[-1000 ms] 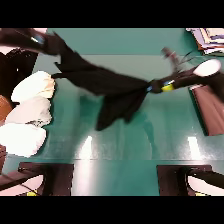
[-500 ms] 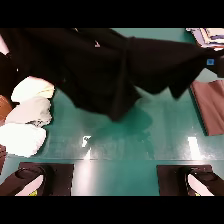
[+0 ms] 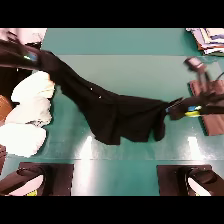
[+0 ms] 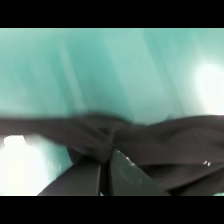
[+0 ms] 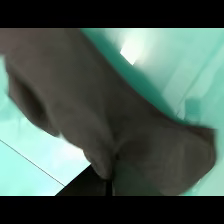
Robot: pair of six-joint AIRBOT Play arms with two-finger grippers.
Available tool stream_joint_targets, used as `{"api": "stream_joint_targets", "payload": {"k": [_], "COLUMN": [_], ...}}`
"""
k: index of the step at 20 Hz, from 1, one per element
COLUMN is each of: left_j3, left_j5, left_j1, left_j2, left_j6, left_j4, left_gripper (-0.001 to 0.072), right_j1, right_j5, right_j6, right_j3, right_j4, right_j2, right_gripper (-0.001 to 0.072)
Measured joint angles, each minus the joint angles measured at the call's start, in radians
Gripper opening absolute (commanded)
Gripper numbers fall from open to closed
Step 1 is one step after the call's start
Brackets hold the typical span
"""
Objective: Fold the shirts.
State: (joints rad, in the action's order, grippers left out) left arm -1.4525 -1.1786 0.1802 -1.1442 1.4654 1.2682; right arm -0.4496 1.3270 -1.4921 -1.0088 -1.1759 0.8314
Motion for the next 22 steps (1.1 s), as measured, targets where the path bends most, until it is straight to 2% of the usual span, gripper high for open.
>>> {"api": "stream_joint_targets", "payload": {"k": [1,2,3,6,11,15,19,22], "left_j3": [0.025,0.044,0.058,0.067,0.038,0.173,0.375,0.515], "left_j5": [0.026,0.045,0.057,0.067,-0.056,-0.083,-0.01,0.107], "left_j1": [-0.001,-0.001,-0.001,0.0,0.01,0.117,0.307,0.43], "left_j2": [-0.034,-0.069,-0.099,-0.151,-0.132,-0.055,-0.021,-0.013], "left_j6": [0.0,0.0,0.0,0.003,0.016,0.022,0.026,0.027], "left_j4": [0.001,0.003,0.006,0.015,-0.01,-0.042,-0.056,-0.064], "left_gripper": [0.0296,0.0602,0.0642,0.0641,0.0641,0.0643,0.0643,0.0642], "right_j1": [-0.018,-0.031,-0.039,-0.054,-0.061,-0.063,-0.063,-0.063], "right_j5": [-0.028,-0.053,-0.069,-0.1,-0.118,-0.125,-0.135,-0.138], "right_j6": [-0.007,-0.012,-0.015,-0.021,-0.016,-0.009,-0.006,-0.006], "right_j3": [0.035,0.061,0.075,0.071,-0.007,-0.062,-0.081,-0.085], "right_j4": [0.0,0.001,0.001,0.003,0.002,-0.002,-0.003,-0.003], "right_j2": [0.01,0.026,0.045,0.118,0.22,0.28,0.315,0.323], "right_gripper": [0.0014,0.0014,0.0014,0.0014,0.0014,0.0015,0.0014,0.0014]}}
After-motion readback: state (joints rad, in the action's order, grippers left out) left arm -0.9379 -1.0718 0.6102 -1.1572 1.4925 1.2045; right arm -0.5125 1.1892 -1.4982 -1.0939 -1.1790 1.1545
